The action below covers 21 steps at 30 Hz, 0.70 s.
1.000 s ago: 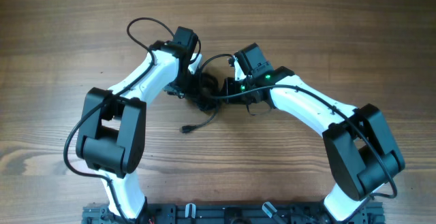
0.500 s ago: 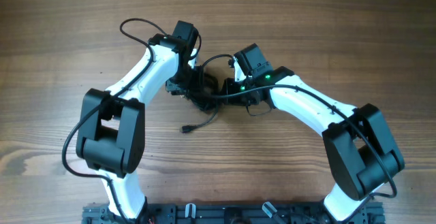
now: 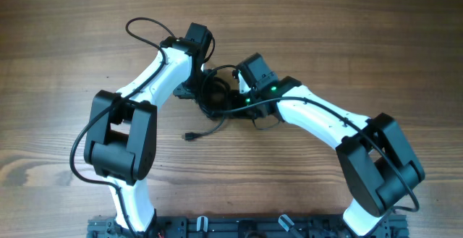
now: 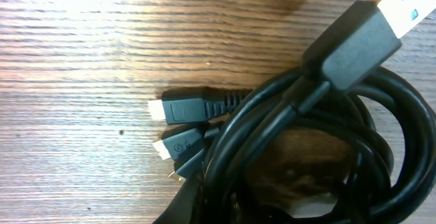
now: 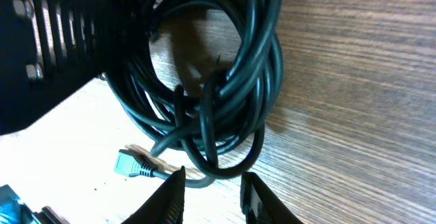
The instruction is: Untangle cables
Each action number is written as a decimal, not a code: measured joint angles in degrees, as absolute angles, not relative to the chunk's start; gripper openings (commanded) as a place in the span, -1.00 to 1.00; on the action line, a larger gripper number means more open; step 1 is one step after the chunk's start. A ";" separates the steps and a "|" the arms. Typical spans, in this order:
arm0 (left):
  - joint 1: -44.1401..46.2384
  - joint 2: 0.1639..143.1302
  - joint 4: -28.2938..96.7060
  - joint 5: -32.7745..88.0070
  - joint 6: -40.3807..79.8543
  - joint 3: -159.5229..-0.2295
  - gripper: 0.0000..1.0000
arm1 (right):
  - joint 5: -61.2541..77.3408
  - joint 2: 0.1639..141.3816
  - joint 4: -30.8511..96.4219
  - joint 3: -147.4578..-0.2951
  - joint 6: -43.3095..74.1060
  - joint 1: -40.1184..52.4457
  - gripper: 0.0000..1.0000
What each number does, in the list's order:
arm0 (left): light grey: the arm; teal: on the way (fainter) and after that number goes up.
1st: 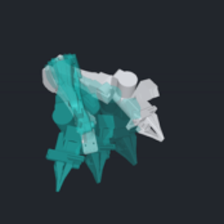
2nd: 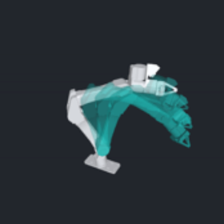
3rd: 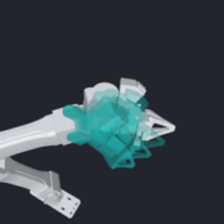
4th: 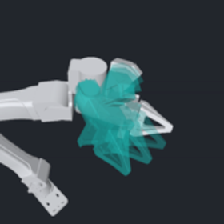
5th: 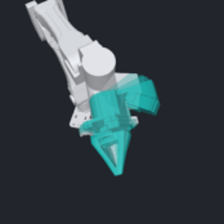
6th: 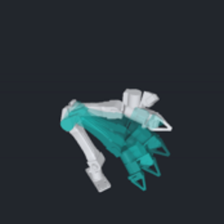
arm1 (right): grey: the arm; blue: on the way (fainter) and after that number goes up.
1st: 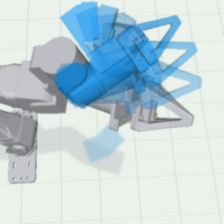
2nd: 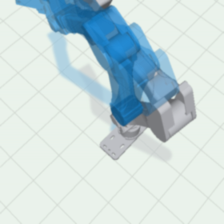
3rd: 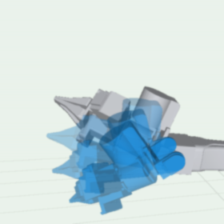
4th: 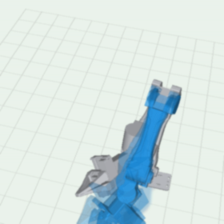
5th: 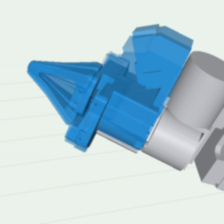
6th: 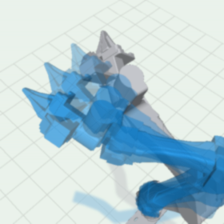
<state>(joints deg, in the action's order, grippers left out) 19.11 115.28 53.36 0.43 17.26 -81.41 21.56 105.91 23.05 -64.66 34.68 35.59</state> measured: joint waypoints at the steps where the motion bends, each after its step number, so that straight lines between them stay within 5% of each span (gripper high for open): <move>1: 19.11 115.28 53.36 0.08 17.26 -81.41 -0.81 | 21.10 105.93 23.05 -64.66 34.92 35.77 -0.42; 21: 19.00 115.28 53.23 -1.08 16.62 -81.41 -0.79 | 16.38 105.93 21.89 -64.66 36.86 37.01 -0.46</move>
<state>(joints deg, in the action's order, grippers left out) 19.00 115.28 53.23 -1.08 16.62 -81.41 16.38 105.93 21.89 -64.66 36.86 37.01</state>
